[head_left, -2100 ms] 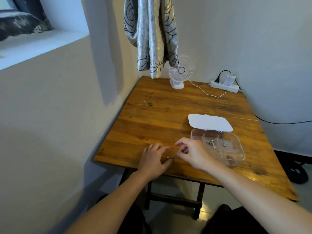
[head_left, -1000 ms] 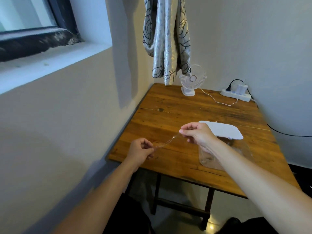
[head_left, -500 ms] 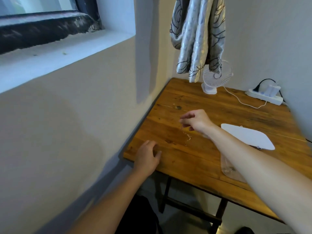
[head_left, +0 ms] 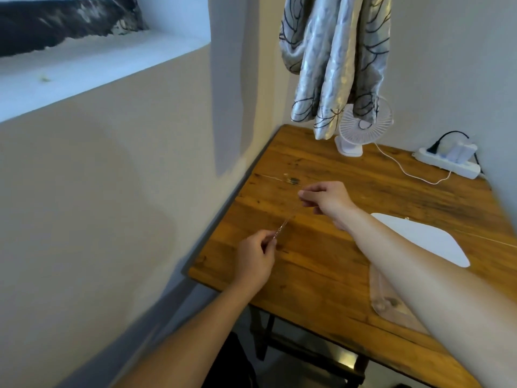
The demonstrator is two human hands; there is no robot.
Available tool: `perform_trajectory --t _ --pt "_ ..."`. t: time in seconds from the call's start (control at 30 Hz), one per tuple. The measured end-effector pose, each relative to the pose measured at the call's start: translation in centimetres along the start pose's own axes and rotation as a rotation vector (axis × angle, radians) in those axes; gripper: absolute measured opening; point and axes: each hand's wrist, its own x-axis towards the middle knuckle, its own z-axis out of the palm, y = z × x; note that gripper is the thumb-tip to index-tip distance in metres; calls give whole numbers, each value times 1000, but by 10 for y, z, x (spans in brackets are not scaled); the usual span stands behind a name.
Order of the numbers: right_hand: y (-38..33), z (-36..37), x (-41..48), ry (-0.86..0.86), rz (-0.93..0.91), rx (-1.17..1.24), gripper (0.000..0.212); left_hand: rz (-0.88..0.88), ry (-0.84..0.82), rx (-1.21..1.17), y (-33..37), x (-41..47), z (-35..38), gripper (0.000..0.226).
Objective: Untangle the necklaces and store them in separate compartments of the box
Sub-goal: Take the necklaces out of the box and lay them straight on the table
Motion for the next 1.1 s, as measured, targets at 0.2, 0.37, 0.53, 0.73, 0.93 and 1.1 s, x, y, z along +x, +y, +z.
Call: perform_trajectory --t 0.2,0.37,0.53,0.73,0.93,1.1 --pt "31 56 30 -34 -143 -385 5 207 163 361 -33 -35 -30 16" --pt "40 96 30 -47 -252 -520 8 227 229 534 -49 -49 -48 8" --pt "40 110 33 -19 -303 -707 13 136 231 611 -59 -52 -64 8" --pt "32 97 29 54 -282 -808 33 57 167 640 -56 -58 -70 11" --pt "22 16 -7 117 -341 -710 30 142 160 621 -20 -64 -53 18" --pt "33 -79 -70 167 -394 -656 27 329 -27 521 21 -69 10 27"
